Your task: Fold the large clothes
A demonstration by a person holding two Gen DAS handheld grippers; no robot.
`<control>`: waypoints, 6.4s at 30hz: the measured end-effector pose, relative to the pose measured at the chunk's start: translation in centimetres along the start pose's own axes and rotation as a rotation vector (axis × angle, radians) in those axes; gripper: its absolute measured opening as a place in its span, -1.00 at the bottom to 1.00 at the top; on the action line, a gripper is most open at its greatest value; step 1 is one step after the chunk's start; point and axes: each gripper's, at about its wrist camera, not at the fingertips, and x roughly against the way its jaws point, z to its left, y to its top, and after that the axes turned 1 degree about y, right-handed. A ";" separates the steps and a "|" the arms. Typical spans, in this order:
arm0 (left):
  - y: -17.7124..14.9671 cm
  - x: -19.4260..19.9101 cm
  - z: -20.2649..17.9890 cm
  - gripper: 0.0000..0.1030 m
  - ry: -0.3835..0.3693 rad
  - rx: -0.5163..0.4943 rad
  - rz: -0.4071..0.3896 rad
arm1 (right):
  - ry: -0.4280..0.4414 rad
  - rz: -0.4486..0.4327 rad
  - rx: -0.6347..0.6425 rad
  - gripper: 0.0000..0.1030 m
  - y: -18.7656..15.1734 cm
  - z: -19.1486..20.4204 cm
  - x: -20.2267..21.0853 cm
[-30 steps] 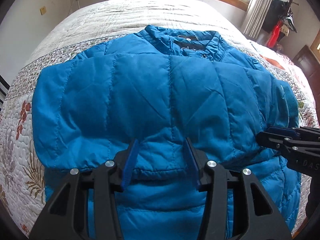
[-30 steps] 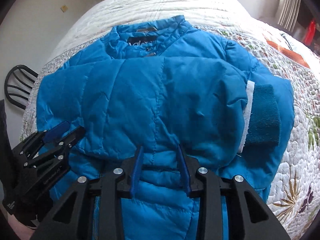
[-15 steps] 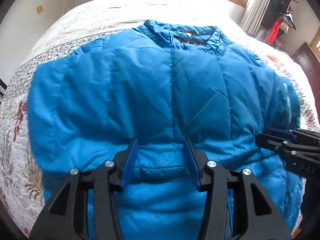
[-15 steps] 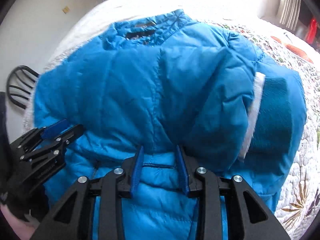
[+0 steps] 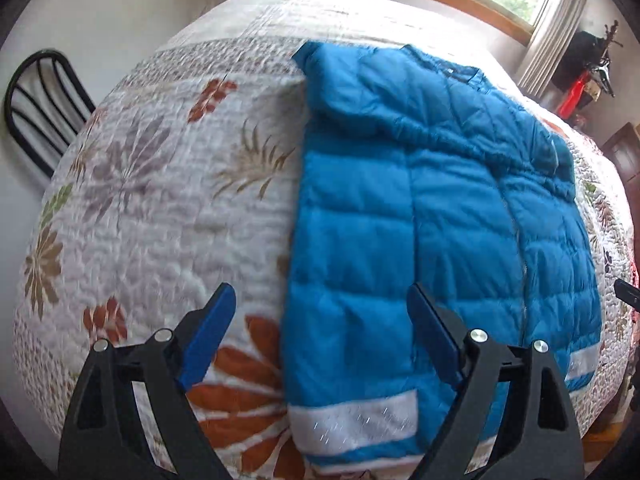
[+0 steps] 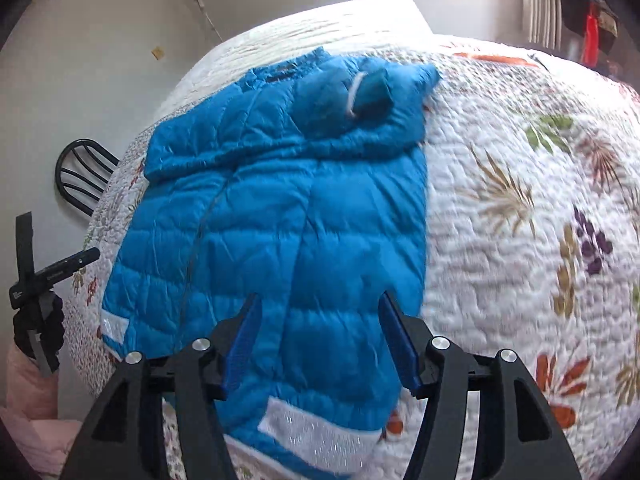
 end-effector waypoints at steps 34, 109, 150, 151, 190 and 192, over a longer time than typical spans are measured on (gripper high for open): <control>-9.7 -2.5 2.7 -0.58 -0.279 0.207 0.140 | 0.172 0.089 -0.182 -0.62 -8.8 -2.0 -3.5; 32.5 -19.6 -5.0 -0.73 -0.320 0.224 0.028 | 0.313 0.124 -0.360 -0.77 34.7 -10.9 -17.5; 25.2 -14.9 -2.3 -0.84 -0.149 0.061 -0.060 | 0.123 0.094 -0.214 -0.85 29.5 -9.9 -13.6; 24.8 -15.6 -2.3 -0.82 -0.143 0.059 -0.057 | 0.135 0.098 -0.234 -0.85 29.2 -10.3 -14.4; 15.3 -13.9 -13.2 -0.48 -0.142 -0.192 -0.051 | 0.013 0.186 0.052 -0.82 20.1 2.5 -16.8; 15.3 -14.0 -13.3 -0.48 -0.131 -0.193 -0.051 | 0.009 0.181 0.054 -0.83 20.0 2.5 -17.0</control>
